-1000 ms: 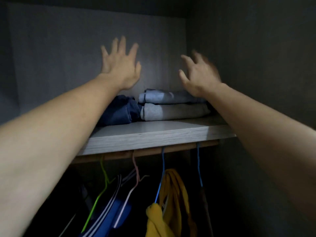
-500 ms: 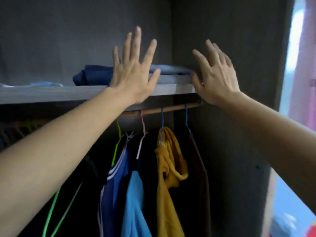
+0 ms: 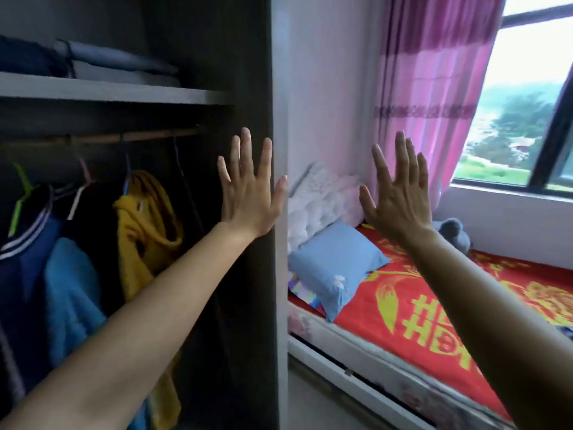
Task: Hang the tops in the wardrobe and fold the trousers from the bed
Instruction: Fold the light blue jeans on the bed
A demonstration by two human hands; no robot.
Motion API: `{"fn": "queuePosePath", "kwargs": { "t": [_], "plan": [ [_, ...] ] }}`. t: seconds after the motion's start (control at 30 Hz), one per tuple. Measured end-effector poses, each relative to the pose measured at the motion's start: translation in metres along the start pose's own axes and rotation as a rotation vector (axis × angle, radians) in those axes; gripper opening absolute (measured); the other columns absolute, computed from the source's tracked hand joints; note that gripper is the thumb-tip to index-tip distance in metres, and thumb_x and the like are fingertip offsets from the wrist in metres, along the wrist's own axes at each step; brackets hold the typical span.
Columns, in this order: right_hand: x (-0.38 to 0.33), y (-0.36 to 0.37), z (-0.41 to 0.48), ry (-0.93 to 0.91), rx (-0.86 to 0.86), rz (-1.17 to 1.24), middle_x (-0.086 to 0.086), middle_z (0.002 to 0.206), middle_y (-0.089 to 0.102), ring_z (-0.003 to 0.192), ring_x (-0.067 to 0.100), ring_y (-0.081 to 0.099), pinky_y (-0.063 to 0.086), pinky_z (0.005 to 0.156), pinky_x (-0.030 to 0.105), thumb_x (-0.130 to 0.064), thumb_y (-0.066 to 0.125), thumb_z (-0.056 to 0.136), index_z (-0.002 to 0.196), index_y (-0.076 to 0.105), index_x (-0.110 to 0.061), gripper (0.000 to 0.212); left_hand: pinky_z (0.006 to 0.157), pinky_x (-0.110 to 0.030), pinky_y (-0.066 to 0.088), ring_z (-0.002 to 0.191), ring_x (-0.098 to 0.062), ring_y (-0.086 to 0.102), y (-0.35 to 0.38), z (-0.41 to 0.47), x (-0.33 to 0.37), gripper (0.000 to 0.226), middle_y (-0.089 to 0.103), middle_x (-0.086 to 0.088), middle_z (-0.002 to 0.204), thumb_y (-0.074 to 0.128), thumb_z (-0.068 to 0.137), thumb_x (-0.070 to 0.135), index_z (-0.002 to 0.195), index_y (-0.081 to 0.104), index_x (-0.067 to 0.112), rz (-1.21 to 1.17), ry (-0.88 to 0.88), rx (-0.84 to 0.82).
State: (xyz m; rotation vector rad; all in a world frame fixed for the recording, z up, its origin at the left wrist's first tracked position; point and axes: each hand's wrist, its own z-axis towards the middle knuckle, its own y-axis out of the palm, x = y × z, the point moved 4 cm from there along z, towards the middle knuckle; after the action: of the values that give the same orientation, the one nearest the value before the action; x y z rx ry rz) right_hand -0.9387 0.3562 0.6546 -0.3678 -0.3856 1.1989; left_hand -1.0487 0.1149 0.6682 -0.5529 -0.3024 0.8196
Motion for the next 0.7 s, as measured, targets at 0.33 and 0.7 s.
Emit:
{"fn": "queuePosePath", "kwargs": {
  "t": [0.33,0.7],
  "plan": [
    [0.314,-0.096,-0.149,0.211,-0.152,-0.312,0.018,0.164,-0.004,0.152,0.033,-0.002,0.004,0.122,0.05,-0.05,0.044,0.097,0.158,0.009,-0.019,0.077,0.117,-0.061,0.005,0.15,-0.032,-0.003,0.104,-0.01,0.347,0.069,-0.004,-0.016,0.163,0.025,0.098,0.052,0.157,0.007,0.021,-0.292,0.215,-0.076],
    [0.513,-0.117,-0.269,0.48,-0.292,-0.424,0.019,0.164,-0.003,0.151,0.035,0.003,0.015,0.117,0.059,-0.042,0.054,0.093,0.158,0.012,-0.016,0.081,0.116,-0.065,0.005,0.15,-0.031,-0.012,0.242,-0.035,0.577,0.072,-0.015,-0.014,0.162,0.02,0.098,0.057,0.157,0.002,0.019,-0.399,0.547,-0.277]
  ]
}}
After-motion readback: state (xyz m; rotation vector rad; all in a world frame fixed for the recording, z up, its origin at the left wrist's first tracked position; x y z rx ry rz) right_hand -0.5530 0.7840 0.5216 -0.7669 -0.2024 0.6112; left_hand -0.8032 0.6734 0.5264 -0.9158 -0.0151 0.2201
